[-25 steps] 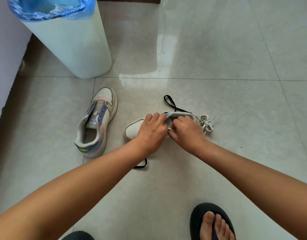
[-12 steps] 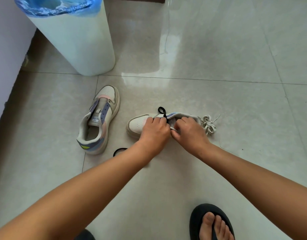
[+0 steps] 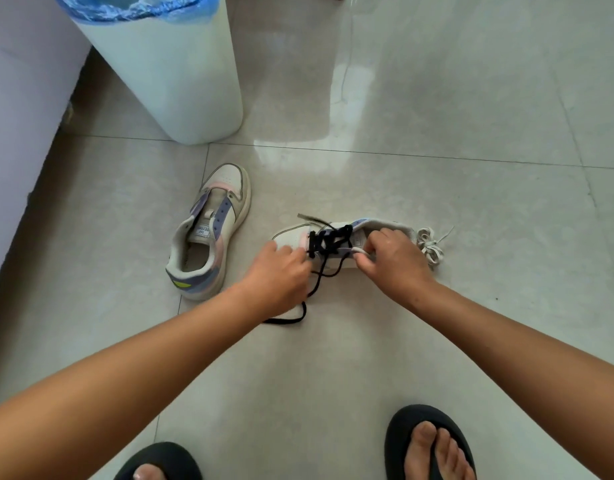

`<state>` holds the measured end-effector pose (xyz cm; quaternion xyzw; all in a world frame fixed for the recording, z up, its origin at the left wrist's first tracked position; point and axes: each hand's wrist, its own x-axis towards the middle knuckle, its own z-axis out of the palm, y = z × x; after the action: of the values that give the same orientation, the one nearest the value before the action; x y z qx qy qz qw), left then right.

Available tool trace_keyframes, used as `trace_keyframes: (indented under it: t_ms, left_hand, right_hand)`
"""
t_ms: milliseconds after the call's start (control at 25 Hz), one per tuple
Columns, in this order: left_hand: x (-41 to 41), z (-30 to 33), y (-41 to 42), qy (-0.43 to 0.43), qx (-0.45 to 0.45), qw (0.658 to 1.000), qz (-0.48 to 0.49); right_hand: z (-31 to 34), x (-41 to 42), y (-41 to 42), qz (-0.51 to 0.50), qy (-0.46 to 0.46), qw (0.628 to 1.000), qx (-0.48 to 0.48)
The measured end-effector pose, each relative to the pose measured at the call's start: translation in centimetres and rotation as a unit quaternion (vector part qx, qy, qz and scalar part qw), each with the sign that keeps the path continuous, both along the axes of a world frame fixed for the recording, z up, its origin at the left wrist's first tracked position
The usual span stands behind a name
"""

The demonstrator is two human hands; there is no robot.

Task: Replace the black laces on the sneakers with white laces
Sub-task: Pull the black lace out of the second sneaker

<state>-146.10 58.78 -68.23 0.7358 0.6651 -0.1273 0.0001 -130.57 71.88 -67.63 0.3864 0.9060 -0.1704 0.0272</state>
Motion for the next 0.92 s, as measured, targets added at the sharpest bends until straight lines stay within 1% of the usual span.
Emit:
trace_keyframes:
  t_ms: [80,200,320,440,520,600,720,800,880,920]
  left_hand:
    - [2.1,-0.3,2.2,-0.056,0.073,0.995,0.041]
    - [4.7,-0.9,4.3,-0.098,0.071,0.987,0.105]
    - [4.5,-2.0,2.9,-0.138,0.08,0.977,0.141]
    - [4.1,-1.9,1.6,-0.192,0.099,0.956,0.199]
    - [4.3,-1.6,2.2,-0.211,0.112,0.946,0.218]
    - [5.3,-1.1,3.3,-0.213,0.07,0.942,0.251]
    - [5.8,-0.6,4.7,-0.187,0.097,0.943,0.259]
    - [5.3,-0.1,4.4,-0.169,0.042,0.956,0.237]
    - [4.0,0.0,2.9,-0.158,-0.077,0.973,0.152]
    - [3.0,0.2,1.9,-0.144,-0.165,0.97,0.105]
  right_hand:
    - [0.0,-0.1,-0.3,-0.009,0.009,1.0,-0.009]
    - [0.1,0.0,-0.6,-0.016,0.013,1.0,-0.019]
    - [0.2,0.0,-0.3,-0.017,0.012,1.0,-0.022]
    - [0.2,0.0,0.4,-0.023,0.017,0.999,-0.036]
    - [0.0,-0.1,0.5,-0.017,0.023,0.998,-0.051]
    - [-0.2,-0.1,0.1,-0.011,0.039,0.997,-0.06]
    - [-0.3,-0.1,0.0,-0.005,0.046,0.997,-0.058]
    - [-0.1,-0.1,0.2,-0.018,0.033,0.998,-0.049]
    - [0.0,0.0,0.3,-0.047,0.025,0.997,-0.051]
    - [0.0,0.0,0.3,-0.061,0.022,0.996,-0.058]
